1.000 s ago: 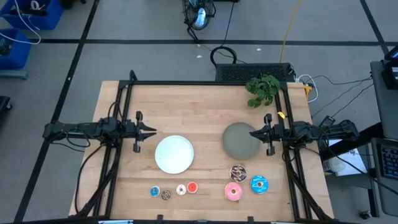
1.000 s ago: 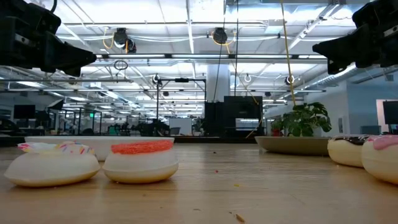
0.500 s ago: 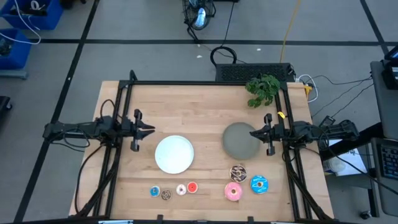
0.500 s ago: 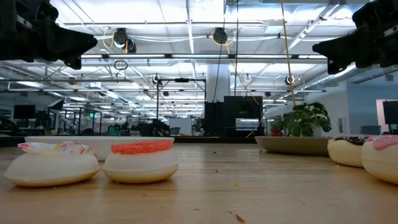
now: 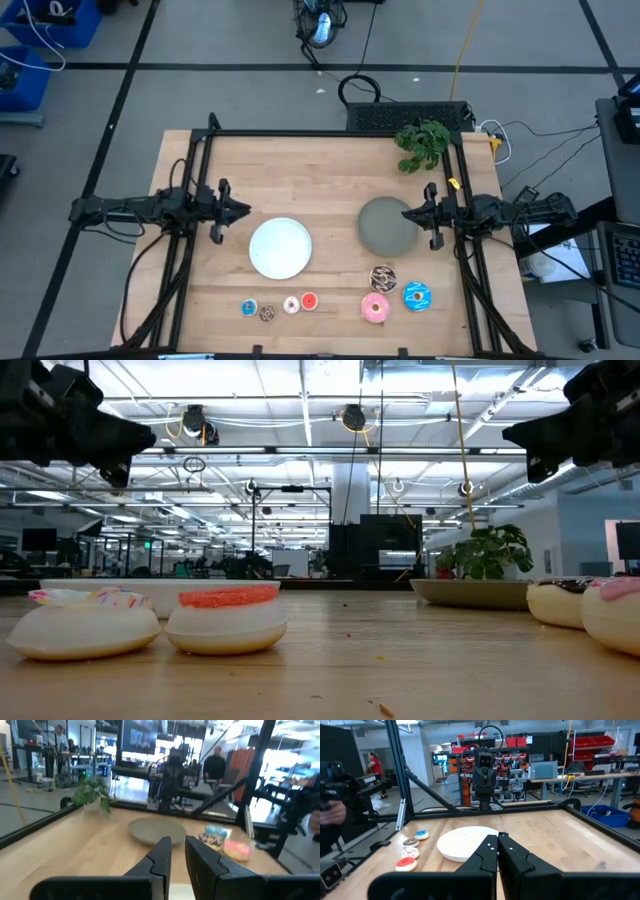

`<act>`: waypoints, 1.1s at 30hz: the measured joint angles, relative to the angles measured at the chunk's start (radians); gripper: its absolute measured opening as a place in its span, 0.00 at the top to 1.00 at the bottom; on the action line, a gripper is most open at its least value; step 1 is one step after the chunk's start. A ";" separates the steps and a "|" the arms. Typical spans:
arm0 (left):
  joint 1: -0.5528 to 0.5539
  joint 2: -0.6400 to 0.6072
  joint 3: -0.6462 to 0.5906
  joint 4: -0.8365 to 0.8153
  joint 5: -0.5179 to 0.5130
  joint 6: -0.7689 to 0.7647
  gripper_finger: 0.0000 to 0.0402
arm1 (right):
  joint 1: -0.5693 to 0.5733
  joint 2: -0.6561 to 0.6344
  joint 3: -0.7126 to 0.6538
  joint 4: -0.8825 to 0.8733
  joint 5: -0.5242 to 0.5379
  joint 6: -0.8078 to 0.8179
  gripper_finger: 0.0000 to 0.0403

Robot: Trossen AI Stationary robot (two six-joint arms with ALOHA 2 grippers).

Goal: Pick & Place donuts
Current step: Put the large blue donut on the gray plate

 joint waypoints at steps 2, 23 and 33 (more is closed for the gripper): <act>0.000 0.000 0.000 -0.033 -0.014 0.038 0.84 | 0.000 0.000 0.000 0.000 0.000 0.015 1.00; 0.000 0.000 0.000 0.083 -0.264 0.350 0.84 | 0.140 0.557 0.771 -0.608 0.348 -0.055 1.00; 0.000 0.000 0.000 0.210 -0.282 0.463 0.84 | 0.254 1.102 1.336 -1.407 0.266 0.402 1.00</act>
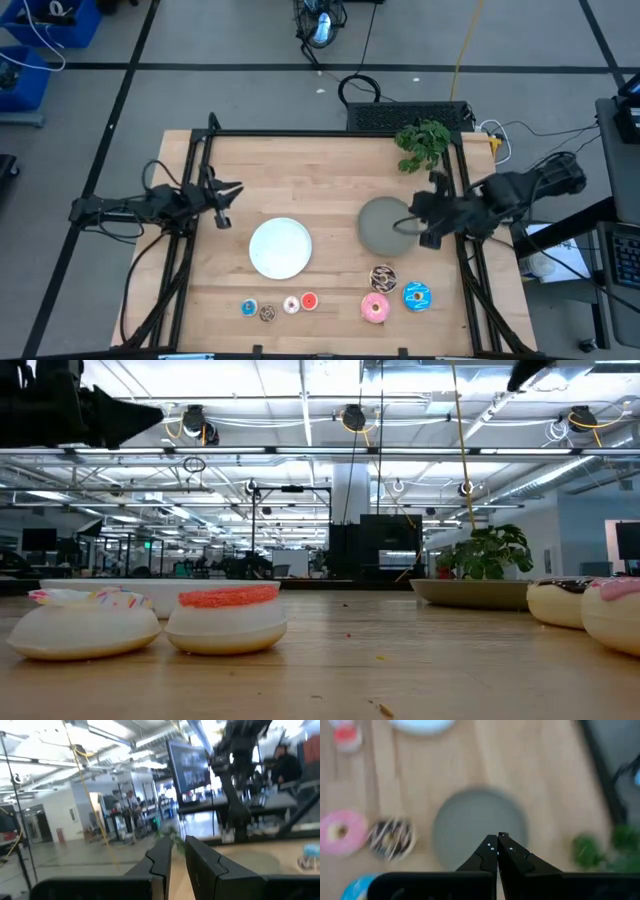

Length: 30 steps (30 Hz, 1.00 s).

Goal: Pick & Place donuts
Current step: Put the large blue donut on the gray plate

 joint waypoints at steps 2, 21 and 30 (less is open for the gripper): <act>0.000 0.000 0.000 -0.026 -0.011 0.016 0.84 | 0.029 0.053 0.024 -0.091 -0.070 0.105 1.00; 0.000 0.000 0.000 0.119 -0.006 -0.024 0.84 | 0.253 0.053 -0.307 0.089 -0.178 0.613 0.91; 0.000 0.000 0.000 0.120 -0.006 -0.088 0.84 | 0.259 0.055 -0.430 0.344 -0.371 0.450 0.53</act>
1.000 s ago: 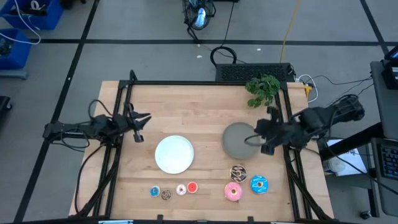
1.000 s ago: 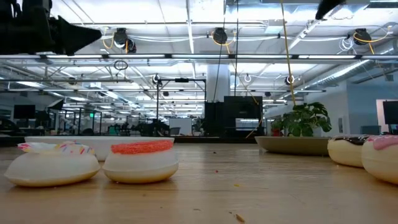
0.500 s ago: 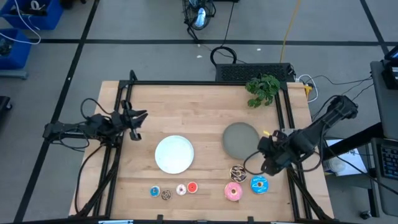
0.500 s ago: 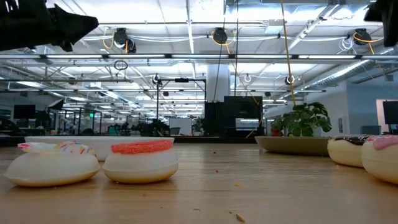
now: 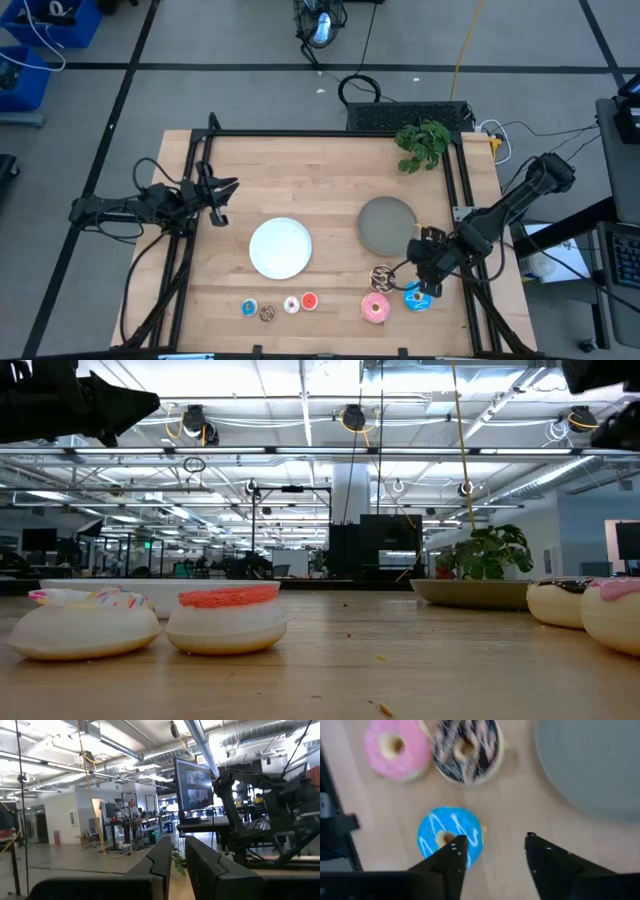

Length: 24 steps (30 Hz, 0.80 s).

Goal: Pick & Place donuts
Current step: Put the large blue donut on the gray plate

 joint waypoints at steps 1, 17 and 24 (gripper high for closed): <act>0.000 0.000 0.000 -0.003 0.000 -0.010 0.84 | 0.000 0.000 -0.011 0.001 -0.004 0.025 0.51; 0.000 0.000 0.000 -0.079 -0.001 -0.007 0.84 | 0.088 0.147 -0.042 0.161 -0.051 0.027 0.44; 0.000 0.000 0.000 -0.073 -0.002 0.063 0.84 | 0.100 0.200 -0.042 0.200 -0.052 0.028 0.44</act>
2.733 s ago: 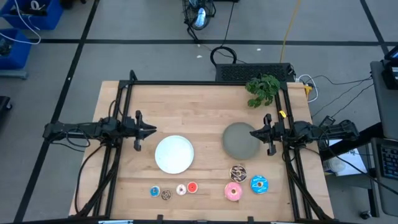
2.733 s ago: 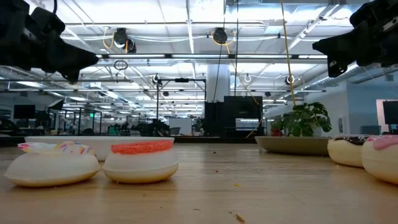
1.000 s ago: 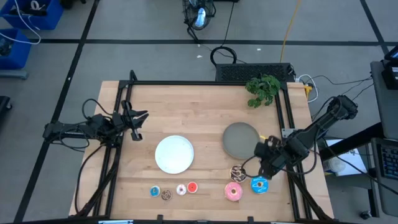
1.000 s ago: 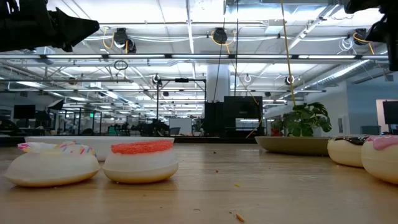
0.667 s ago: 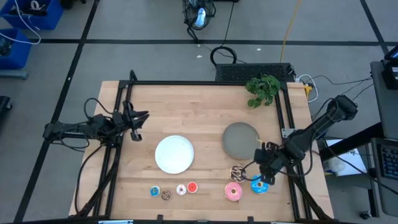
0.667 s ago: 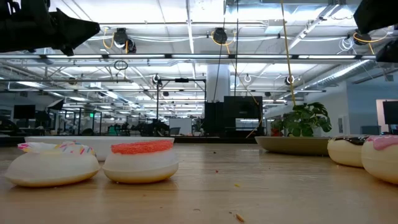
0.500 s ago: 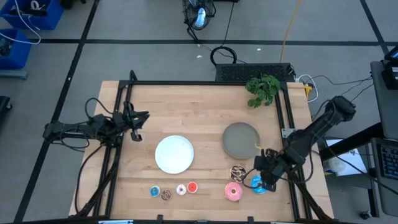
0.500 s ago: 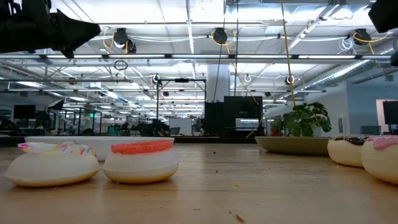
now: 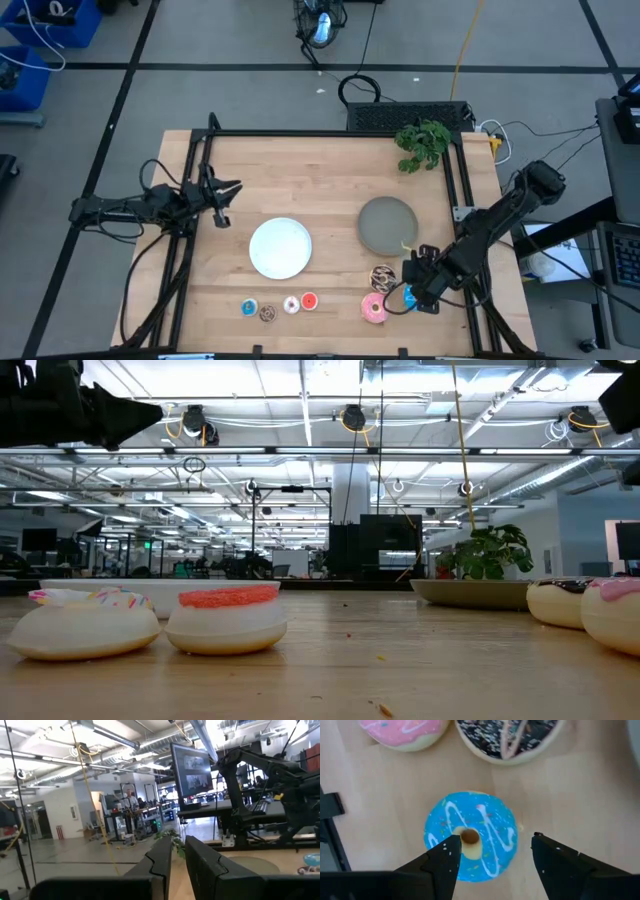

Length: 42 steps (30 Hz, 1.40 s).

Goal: Pick & Place donuts
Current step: Put the large blue donut on the gray plate

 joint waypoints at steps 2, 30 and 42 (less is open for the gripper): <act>0.000 0.000 0.000 0.010 0.000 0.017 0.84 | 0.016 0.016 0.000 0.027 0.007 -0.001 0.44; 0.000 0.000 0.000 0.022 0.000 0.008 0.84 | 0.066 0.110 -0.139 0.166 0.040 0.074 0.44; 0.000 0.000 0.000 0.022 0.001 -0.050 0.84 | 0.056 0.108 -0.152 0.150 0.027 0.130 0.75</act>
